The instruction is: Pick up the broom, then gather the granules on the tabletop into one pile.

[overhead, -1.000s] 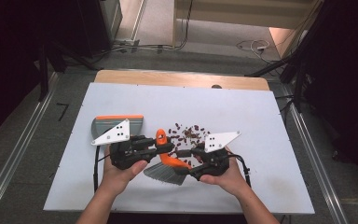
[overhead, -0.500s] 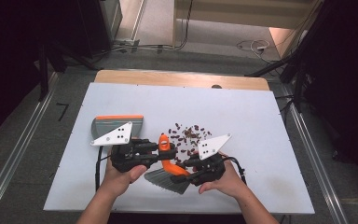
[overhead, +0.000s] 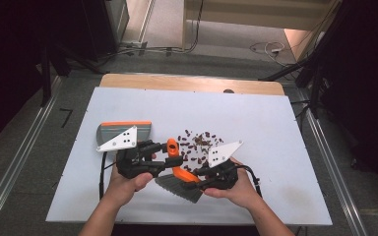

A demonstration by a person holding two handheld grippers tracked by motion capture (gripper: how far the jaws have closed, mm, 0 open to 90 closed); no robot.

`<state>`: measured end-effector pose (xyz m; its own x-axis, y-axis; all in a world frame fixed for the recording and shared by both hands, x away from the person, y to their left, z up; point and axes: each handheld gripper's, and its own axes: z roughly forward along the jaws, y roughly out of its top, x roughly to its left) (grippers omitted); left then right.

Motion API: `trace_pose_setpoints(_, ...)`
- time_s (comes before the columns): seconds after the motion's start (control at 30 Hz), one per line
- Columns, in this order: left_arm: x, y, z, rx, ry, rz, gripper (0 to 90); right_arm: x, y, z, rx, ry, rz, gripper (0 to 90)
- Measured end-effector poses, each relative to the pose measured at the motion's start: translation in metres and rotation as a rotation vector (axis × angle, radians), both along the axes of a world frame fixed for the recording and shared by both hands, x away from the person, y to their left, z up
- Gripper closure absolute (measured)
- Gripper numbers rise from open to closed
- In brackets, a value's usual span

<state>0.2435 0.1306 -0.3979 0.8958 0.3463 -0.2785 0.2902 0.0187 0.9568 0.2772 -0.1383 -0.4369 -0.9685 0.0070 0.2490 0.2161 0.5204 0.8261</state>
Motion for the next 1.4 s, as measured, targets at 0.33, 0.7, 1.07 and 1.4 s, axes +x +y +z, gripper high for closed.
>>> trace_pose_setpoints(0.33, 0.001, 0.012, -0.005, 0.056, 0.03, 0.13, 10.8, 0.011, -0.011, 0.004, -0.061, 0.0, -0.185, 68.9)
trace_pose_setpoints(0.7, -0.004, 0.018, -0.009, 0.133, 0.0, 0.196, 0.0, 0.019, -0.027, 0.011, -0.066, -0.023, -0.358, 68.8)
trace_pose_setpoints(1.07, -0.006, 0.028, -0.025, 0.165, 0.001, 0.27, 0.0, 0.029, -0.043, 0.014, -0.074, -0.016, -0.485, 68.8)
trace_pose_setpoints(1.4, -0.012, 0.042, -0.034, 0.178, 0.003, 0.313, 0.0, 0.036, -0.054, 0.019, -0.11, -0.042, -0.565, 68.7)
